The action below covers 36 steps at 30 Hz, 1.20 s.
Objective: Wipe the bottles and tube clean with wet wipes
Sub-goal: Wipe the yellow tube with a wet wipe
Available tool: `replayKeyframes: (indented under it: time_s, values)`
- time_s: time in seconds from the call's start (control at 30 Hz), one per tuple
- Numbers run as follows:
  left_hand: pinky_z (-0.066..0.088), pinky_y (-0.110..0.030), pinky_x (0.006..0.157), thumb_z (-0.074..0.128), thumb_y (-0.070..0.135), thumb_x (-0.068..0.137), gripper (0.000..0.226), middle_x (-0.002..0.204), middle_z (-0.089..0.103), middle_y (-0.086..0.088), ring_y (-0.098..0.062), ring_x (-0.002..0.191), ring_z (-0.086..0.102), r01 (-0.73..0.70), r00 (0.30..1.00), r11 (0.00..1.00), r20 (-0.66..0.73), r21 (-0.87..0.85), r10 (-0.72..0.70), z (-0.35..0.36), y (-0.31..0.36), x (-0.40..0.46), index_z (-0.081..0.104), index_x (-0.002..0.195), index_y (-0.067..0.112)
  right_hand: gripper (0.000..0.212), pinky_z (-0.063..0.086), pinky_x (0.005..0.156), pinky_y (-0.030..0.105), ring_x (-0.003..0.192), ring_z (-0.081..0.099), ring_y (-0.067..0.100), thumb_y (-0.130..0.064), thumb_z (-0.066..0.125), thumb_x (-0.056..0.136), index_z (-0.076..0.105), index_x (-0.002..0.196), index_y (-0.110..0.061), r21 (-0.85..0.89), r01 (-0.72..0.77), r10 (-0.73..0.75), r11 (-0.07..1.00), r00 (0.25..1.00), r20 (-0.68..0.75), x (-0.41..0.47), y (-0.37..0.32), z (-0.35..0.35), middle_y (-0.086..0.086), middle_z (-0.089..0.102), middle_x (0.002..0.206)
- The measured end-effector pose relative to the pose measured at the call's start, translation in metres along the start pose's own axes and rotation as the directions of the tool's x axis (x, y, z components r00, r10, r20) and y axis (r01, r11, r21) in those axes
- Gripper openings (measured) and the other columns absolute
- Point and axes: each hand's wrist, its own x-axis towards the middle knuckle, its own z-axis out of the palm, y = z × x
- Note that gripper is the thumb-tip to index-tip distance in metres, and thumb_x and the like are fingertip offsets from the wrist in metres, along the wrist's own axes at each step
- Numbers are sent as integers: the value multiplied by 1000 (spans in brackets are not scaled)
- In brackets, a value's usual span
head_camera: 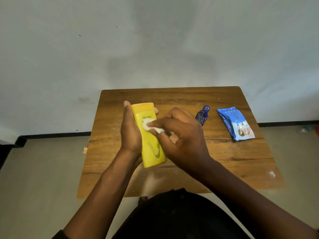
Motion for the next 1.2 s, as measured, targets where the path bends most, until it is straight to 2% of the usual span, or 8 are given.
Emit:
replayKeyframes:
  time_s: [0.27,0.57,0.63,0.8,0.9,1.0,1.1,1.2]
  values:
    - [56,-30,53,11,67,104,82,59,62,-13,-26,50,63,18,991,1000,-132,10,-16,-11,18,8,66,95,8,16,41,63,26,80,56,11,-17,78,90,83,104,-19,217,-12,-17,976,991,134,-25,-9,2,-1,63,86]
    - [55,-20,50,24,50,110,74,65,73,-6,-14,55,70,14,999,1000,-33,-24,-15,1,9,-1,74,75,8,19,49,65,40,83,58,16,-14,77,91,83,107,-21,35,-54,56,998,997,-54,14,-3,6,-3,64,89]
    - [54,-22,52,23,52,110,71,67,71,-7,-16,55,69,22,1000,998,-18,-55,-23,-2,12,2,70,83,6,19,50,69,41,87,60,14,-15,79,89,83,105,-24,89,-102,107,991,993,-55,16,-4,4,-6,66,90]
    - [54,-27,52,17,58,107,74,64,64,-15,-26,51,63,73,995,995,-61,-66,-77,-18,23,11,68,94,7,16,48,73,36,92,60,14,-17,76,90,83,105,-21,137,88,-109,987,982,152,-13,-20,-7,-6,68,97]
    - [55,-26,51,21,49,107,64,62,61,-14,-25,48,61,112,982,974,-127,-198,-139,-17,24,14,67,90,7,17,49,69,32,90,62,12,-19,74,92,82,108,-19,129,50,-65,990,991,117,-11,-12,-8,-6,71,99]
    - [56,-24,53,29,30,104,47,62,63,-12,-23,48,62,138,955,884,-175,-447,-238,-17,21,17,65,86,7,17,41,68,17,84,62,7,-14,76,92,81,108,-16,116,-70,79,991,994,-71,-4,-10,-12,-3,73,97]
    - [60,-29,62,25,23,100,44,81,69,-9,-23,66,69,177,915,763,-181,-622,-359,-22,12,22,67,102,11,17,45,67,20,84,65,13,-11,78,90,81,107,-11,87,-21,39,996,978,-204,-3,-21,-15,3,74,95]
    - [52,-37,99,22,23,98,45,117,62,-8,-26,106,62,243,905,776,-151,-582,-397,-16,8,21,59,123,17,20,51,66,37,84,66,19,-4,78,86,82,105,-9,22,60,-54,998,977,-208,1,-24,-8,5,73,93]
